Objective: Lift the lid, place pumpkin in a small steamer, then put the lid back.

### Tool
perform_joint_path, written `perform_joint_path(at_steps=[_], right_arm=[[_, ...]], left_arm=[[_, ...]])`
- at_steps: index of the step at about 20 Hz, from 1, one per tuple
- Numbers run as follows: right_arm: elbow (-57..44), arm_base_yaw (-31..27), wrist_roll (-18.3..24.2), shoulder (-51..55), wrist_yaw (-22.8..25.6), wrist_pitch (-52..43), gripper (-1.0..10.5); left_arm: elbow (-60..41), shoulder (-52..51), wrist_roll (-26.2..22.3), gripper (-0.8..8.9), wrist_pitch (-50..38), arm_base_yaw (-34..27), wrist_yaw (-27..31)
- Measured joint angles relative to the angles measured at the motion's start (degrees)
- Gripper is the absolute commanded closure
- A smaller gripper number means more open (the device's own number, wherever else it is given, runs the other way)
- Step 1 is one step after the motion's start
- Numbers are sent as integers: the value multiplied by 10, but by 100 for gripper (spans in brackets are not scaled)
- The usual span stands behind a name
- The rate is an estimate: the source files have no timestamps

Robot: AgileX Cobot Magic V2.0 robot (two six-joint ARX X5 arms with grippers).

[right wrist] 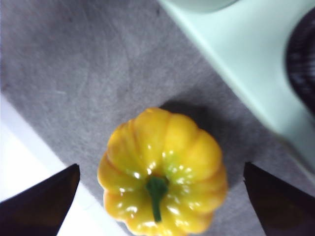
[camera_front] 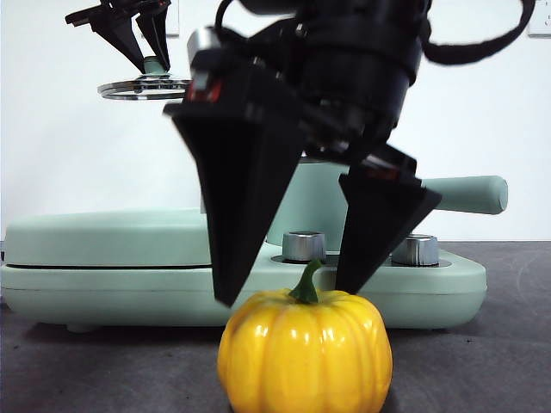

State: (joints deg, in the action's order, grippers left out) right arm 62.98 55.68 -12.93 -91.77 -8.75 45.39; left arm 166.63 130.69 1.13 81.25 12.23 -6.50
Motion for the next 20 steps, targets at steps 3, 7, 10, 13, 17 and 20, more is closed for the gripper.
perform_joint_path(at_steps=[3,7,10,13,17,20], right_arm=[[0,7,0,-29,0,-2,291],[0,14,0,-67,-2,-2,419],[0,14,0,-72,-2,-2,577],[27,9,0,-72,-2,40,577],[133,-22,7,-72,-2,138,577],[234,-72,11,-72,-2,197,577]], left_arm=[[0,0,2,799,0,0,0],[0,0,5,799,0,0,0],[0,0,9,799,0,0,0],[0,0,11,799,0,0,0],[0,0,12,799,0,0,0],[0,0,12,799,0,0,0]])
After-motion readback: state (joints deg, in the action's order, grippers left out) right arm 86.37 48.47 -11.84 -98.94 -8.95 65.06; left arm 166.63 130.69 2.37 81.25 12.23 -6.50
